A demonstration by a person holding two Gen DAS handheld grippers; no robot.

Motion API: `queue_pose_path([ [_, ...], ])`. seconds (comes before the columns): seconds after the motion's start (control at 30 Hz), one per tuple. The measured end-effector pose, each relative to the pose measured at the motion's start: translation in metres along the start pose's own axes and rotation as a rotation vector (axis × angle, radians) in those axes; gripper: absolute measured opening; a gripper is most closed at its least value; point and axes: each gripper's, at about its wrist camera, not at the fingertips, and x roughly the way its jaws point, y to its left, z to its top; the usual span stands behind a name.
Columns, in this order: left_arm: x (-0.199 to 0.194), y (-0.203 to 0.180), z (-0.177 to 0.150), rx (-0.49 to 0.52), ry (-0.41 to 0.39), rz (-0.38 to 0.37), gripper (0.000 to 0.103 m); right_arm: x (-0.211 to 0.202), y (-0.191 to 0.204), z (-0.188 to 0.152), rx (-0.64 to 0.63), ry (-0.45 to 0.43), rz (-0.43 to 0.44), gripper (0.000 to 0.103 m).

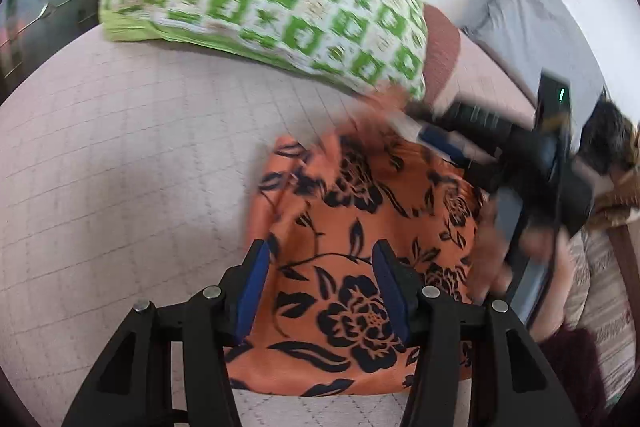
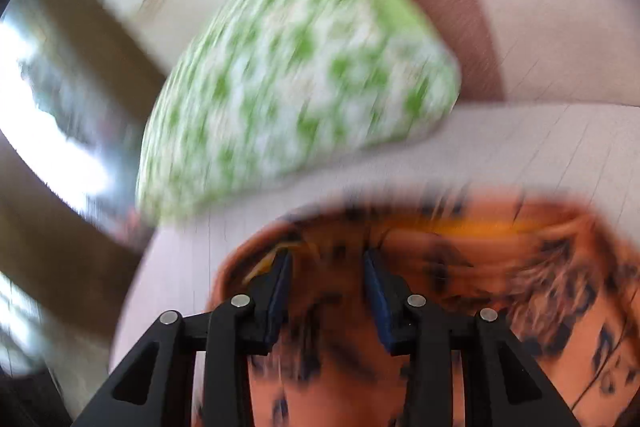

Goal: Fold small clothes
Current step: 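Release the hem and flatten the folded blouse with both grippers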

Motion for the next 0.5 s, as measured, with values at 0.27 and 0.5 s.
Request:
queue_pose_path([
  [0.27,0.028,-0.017,-0.012,0.061,0.108,0.092,0.055,-0.056,-0.048,-0.05,0.024,0.156,0.013,0.048],
  [0.5,0.028,-0.032,-0.03,0.197,0.112,0.227,0.055,-0.114,-0.107,-0.109,-0.019,0.148,-0.233,0.037],
])
